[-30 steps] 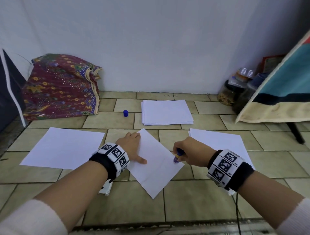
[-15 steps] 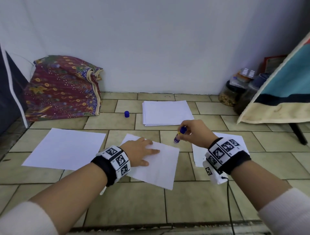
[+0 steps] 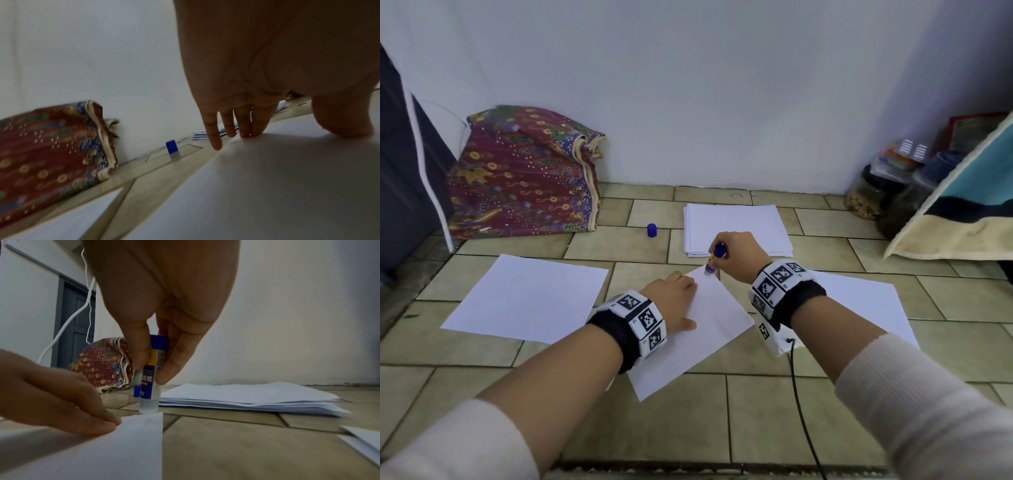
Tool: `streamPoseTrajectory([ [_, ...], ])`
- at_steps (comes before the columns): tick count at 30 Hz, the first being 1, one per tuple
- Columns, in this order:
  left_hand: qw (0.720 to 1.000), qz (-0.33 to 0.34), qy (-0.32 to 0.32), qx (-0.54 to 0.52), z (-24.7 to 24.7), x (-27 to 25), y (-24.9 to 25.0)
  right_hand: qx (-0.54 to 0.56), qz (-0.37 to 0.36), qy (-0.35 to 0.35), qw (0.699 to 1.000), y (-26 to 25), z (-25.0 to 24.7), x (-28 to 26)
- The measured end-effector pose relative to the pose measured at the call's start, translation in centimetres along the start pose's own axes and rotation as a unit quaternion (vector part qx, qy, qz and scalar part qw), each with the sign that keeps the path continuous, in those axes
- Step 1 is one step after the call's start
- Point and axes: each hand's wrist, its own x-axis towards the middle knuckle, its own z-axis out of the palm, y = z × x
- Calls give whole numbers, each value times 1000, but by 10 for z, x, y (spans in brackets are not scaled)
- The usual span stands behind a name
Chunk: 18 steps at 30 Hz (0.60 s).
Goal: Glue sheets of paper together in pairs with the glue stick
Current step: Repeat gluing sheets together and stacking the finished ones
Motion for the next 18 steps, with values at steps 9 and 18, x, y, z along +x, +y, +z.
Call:
streamPoseTrajectory([
  [9,999,-9,-14,-31,3,-1,-4,-134,-33,-87,987,-18,1,15],
  [18,1000,-9,-19,-20,4,0,-3,-142,-47,-111,982,-6,-9,-16],
])
